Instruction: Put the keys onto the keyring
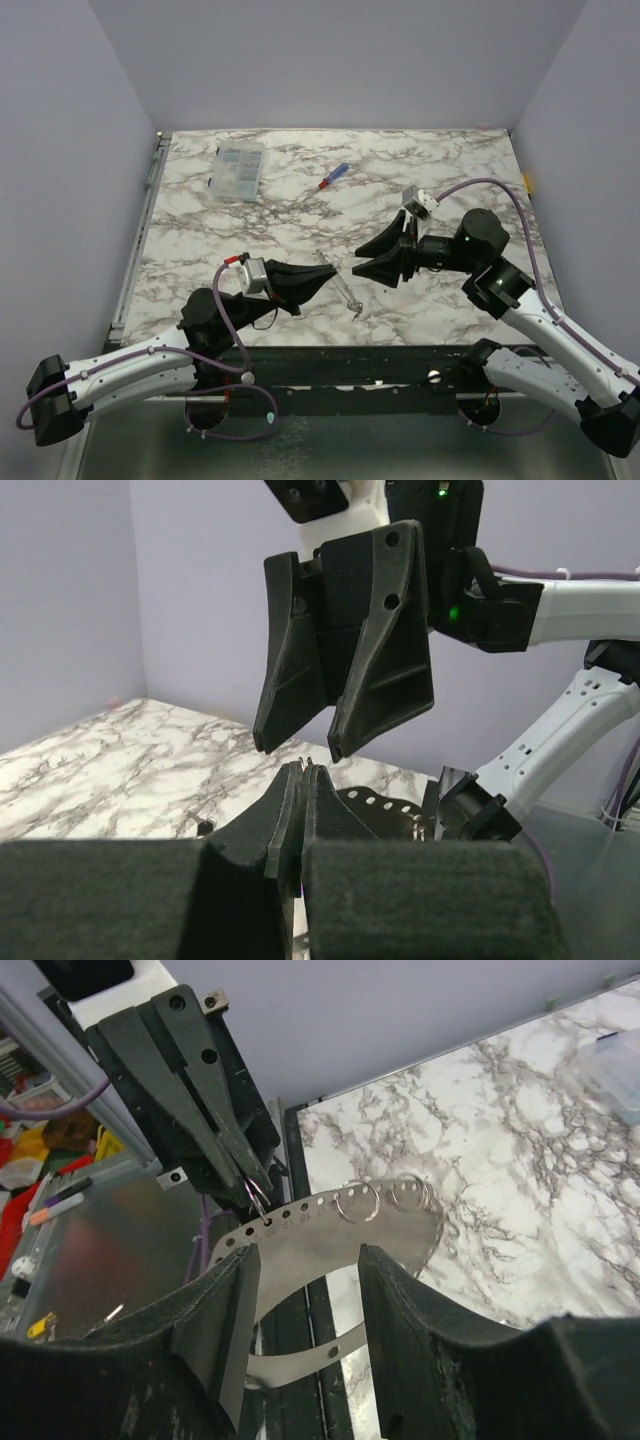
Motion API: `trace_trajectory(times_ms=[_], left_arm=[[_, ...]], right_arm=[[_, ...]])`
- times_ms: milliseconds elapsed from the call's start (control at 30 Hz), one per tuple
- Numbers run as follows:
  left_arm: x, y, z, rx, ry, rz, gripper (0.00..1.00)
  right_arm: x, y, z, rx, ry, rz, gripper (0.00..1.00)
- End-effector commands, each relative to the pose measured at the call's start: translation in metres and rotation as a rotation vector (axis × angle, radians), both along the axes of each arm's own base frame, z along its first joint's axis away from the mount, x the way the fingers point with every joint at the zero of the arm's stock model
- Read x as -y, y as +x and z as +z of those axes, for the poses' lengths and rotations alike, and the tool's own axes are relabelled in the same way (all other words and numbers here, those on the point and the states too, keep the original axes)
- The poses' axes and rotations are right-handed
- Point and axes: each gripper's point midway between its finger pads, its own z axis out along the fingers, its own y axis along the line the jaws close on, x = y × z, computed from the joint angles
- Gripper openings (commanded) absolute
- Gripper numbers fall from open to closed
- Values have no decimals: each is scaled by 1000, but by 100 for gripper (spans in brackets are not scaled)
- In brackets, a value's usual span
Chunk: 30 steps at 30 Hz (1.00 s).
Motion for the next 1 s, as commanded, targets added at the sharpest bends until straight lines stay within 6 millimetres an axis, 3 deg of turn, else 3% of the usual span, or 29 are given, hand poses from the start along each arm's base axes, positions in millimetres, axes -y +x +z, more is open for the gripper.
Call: trace_trajectory(times_ms=[0,267,667,967], left_arm=[[-8,-10,20,39,-89,-28,0],[-9,-8,24,28,-123,-28,0],[-6,-10,27,11,-152,-56,0],[-9,-1,29,-15,-205,-17,0]], right_arm=[[-7,-19,14,38,27,153,52],[-11,-33,16,27,50,269,49],[-19,-27,27,28,87,289,41],[-25,-20,24,14,84,279,35]])
